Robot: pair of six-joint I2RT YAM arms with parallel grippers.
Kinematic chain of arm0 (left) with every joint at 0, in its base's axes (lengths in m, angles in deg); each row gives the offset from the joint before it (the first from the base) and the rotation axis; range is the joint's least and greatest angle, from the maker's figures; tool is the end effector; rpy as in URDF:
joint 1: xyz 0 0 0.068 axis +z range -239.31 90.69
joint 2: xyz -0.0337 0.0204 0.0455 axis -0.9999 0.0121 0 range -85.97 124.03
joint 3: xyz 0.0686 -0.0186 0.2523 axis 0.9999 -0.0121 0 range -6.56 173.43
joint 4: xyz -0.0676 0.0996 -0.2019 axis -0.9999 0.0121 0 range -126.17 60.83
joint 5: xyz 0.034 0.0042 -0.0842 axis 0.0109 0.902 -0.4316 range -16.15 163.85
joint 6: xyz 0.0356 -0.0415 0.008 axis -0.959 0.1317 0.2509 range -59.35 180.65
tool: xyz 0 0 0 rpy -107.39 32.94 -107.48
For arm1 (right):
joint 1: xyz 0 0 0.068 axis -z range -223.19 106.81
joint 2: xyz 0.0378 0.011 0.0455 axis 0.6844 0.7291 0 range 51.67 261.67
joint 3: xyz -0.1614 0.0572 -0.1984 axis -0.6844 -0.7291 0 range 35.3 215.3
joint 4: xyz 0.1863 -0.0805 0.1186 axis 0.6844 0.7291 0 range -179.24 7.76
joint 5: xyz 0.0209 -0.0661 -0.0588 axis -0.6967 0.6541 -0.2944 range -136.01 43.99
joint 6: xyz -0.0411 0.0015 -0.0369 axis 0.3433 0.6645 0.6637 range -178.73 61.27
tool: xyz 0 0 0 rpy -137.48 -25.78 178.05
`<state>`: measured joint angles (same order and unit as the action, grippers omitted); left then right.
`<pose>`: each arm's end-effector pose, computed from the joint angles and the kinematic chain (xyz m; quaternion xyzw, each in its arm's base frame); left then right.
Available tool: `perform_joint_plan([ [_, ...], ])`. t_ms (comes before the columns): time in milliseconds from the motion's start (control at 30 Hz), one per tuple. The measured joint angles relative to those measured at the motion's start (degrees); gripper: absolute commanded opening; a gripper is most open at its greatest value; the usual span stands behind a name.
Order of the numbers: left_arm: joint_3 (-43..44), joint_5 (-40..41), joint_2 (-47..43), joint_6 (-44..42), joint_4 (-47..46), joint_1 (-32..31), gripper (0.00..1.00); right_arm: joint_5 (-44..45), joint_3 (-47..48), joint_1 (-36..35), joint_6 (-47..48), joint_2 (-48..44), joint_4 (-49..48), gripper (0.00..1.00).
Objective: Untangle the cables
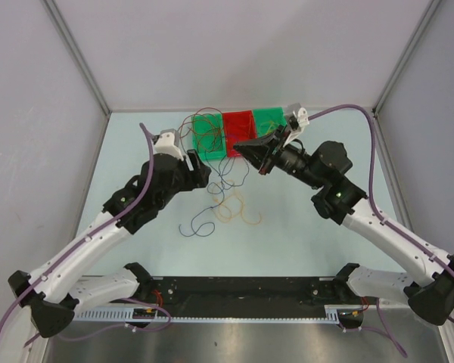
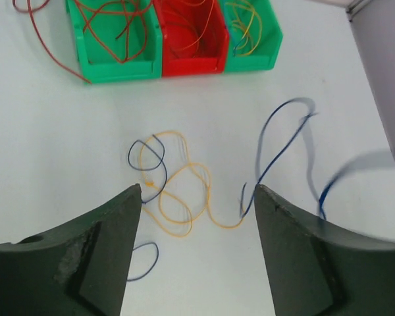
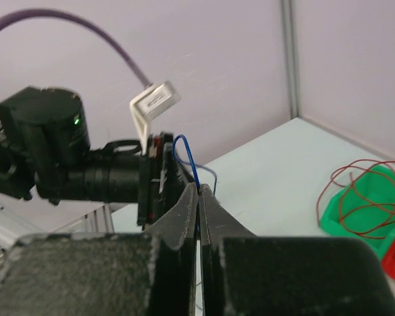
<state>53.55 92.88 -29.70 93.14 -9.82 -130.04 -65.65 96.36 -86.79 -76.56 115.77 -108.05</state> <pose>0.1541 -0.1165 0.3563 -0.0327 0.8245 -0.2164 0.5218 0.1609 0.1708 0.4191 -0.2652 0.5493 0.4898 0.6229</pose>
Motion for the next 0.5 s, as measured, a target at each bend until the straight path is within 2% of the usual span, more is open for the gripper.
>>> perform_joint_plan([
  [33, -0.5, 0.0, 0.0, 0.1, 0.5, 0.0, 0.86, 0.5, 0.7, 0.6, 0.2, 0.2, 0.6, 0.00],
  [167, -0.9, 0.9, -2.2, 0.4, 3.2, 0.0, 0.95, 2.3, 3.3, 3.2, 0.7, 1.3, 1.8, 0.00],
  [500, -0.6, 3.9, -15.4, -0.1, 12.7, 0.0, 0.97, 6.9, 10.6, 9.0, 2.7, 9.5, 3.8, 0.00],
])
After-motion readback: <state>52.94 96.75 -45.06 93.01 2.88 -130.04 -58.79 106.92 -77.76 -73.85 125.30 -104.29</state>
